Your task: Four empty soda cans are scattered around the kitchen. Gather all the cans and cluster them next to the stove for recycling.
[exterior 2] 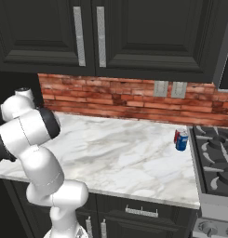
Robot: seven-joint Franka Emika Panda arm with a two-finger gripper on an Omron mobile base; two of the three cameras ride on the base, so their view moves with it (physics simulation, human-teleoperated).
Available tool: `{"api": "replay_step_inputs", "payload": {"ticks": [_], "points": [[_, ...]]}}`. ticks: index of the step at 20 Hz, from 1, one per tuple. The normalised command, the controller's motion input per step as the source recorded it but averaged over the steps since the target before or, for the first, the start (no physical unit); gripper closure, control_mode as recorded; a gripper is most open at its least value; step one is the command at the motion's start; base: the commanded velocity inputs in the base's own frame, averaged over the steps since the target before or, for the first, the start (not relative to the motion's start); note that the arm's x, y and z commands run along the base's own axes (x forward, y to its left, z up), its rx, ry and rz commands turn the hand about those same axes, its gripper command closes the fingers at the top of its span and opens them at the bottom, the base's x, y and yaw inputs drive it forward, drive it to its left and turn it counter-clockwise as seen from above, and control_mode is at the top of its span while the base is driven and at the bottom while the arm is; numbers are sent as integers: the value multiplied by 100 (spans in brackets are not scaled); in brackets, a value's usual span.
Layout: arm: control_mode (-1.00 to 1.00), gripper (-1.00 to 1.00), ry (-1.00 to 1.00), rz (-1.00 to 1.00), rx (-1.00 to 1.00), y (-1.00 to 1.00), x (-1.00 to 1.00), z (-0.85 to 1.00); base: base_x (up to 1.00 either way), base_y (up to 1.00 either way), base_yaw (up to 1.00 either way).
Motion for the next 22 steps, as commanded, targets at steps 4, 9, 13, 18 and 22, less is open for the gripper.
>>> {"api": "replay_step_inputs", "payload": {"ticks": [4,9,13,18,22], "points": [[-100,100,-2,-18,0,-43,0,0,0,0,0],[-100,100,-1,-17,3,-48,0,5,0,0,0],[-100,100,0,-17,7,-46,0,24,0,0,0],[-100,100,0,-17,7,-46,0,17,0,0,0],[-100,100,-3,-15,2,-44,0,1,0,0,0]]}}
